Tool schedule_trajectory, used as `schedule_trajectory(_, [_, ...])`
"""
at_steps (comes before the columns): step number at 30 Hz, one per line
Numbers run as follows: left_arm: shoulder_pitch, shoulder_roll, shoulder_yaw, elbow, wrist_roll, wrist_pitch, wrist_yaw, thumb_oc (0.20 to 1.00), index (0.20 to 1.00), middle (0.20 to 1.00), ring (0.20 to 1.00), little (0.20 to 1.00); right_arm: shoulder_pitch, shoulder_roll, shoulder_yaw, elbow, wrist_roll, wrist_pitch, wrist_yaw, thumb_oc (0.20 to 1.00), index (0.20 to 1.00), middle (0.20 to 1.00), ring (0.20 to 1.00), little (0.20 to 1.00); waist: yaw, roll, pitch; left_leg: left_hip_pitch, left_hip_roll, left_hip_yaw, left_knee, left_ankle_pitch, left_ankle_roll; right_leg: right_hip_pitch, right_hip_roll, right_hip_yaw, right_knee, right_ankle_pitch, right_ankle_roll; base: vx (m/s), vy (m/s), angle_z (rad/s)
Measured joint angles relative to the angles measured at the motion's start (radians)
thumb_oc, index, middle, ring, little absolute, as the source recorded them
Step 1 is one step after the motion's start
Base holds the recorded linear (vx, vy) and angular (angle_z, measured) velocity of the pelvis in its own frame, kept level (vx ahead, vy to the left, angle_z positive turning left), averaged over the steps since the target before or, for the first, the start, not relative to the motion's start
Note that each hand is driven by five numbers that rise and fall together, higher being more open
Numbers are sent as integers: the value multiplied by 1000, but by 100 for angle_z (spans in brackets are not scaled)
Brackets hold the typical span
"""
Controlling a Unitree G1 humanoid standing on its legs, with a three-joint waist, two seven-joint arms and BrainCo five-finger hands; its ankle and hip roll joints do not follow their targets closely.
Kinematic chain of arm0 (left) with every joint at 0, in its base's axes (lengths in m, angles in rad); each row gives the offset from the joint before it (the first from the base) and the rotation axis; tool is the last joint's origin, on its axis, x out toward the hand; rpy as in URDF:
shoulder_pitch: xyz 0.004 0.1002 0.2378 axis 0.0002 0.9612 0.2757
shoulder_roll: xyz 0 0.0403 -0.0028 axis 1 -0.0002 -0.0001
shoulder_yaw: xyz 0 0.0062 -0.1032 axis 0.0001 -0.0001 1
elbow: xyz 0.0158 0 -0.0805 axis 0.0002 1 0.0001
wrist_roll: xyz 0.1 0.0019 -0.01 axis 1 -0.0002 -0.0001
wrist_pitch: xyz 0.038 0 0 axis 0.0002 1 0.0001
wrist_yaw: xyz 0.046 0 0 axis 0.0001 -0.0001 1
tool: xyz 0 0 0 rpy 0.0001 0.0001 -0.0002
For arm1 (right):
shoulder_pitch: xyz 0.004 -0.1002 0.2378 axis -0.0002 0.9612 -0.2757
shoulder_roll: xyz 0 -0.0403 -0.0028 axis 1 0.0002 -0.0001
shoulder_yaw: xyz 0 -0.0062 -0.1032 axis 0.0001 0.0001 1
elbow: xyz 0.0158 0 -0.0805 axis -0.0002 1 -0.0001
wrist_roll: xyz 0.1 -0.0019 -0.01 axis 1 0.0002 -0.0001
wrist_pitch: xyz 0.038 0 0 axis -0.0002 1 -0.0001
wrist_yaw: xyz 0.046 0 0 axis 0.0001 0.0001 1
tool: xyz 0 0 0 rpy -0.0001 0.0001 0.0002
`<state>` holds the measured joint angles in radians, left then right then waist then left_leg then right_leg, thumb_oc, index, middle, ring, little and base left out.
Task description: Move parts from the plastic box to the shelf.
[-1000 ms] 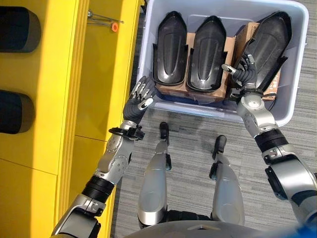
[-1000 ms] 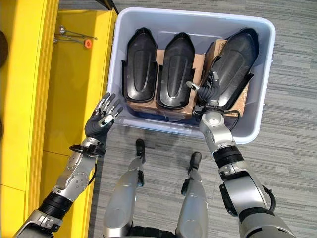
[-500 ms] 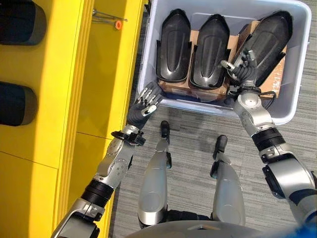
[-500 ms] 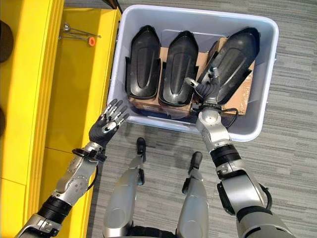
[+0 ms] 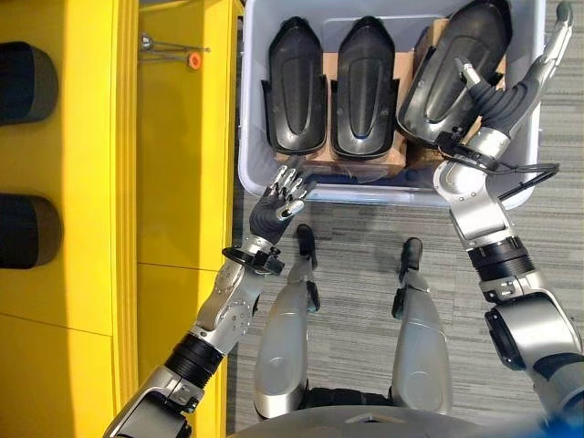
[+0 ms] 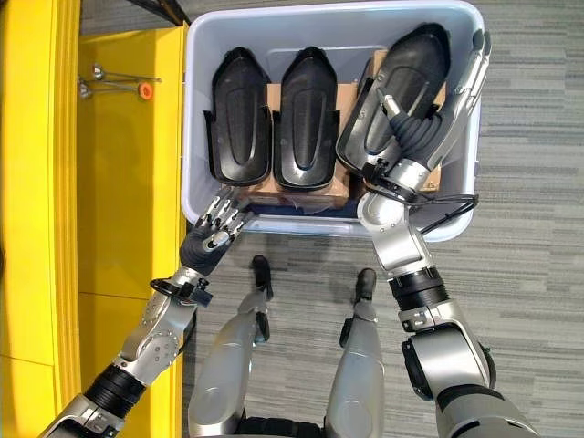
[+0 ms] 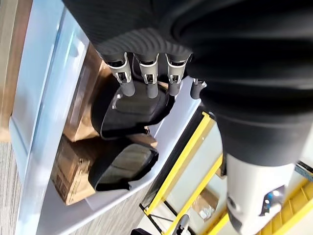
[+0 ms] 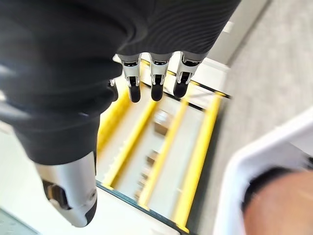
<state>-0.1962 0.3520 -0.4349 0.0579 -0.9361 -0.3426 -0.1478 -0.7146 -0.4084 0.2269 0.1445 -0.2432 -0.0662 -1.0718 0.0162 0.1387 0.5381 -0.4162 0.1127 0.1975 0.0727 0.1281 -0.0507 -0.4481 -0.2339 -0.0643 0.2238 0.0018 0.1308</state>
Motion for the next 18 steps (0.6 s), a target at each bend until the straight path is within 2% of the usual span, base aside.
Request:
schedule_trajectory(5, [20,-17,-22,5,4,-30,4,1000,1000,1000,1000,1000,32,-2,10,11,39,59,-22,1000,1000,1000,1000,1000,-37,3,-2,16,-10,17,0,-1,6,-3,-9,24,13,-1,8,40,87,-8])
schedule_trajectory(7, [25,-24,-32,7,20,-44,9,1000,1000,1000,1000,1000,44,-2,20,42,109,104,0,1000,1000,1000,1000,1000,-46,4,-2,16,-10,22,0,1,8,-6,-10,28,14,-1,9,31,48,-5])
schedule_trajectory(9, [23,-24,-42,8,27,-59,25,1000,1000,1000,1000,1000,44,-1,30,80,157,122,10,1000,1000,1000,1000,1000,-49,4,-3,16,-11,26,-1,1,9,-12,-10,33,20,-1,9,15,12,-5])
schedule_trajectory(12, [23,-23,-46,7,46,-67,45,1000,1000,1000,1000,1000,48,3,22,170,301,136,44,1000,1000,1000,1000,1000,-43,6,-3,16,-11,39,-2,3,10,-29,-11,45,31,-1,10,23,0,-9])
schedule_trajectory(18, [19,-31,-57,7,21,-66,44,1000,1000,1000,1000,1000,17,0,8,241,297,160,52,1000,1000,1000,1000,1000,-28,6,-4,13,-11,36,-2,5,8,-45,-11,47,62,-15,8,11,-5,0])
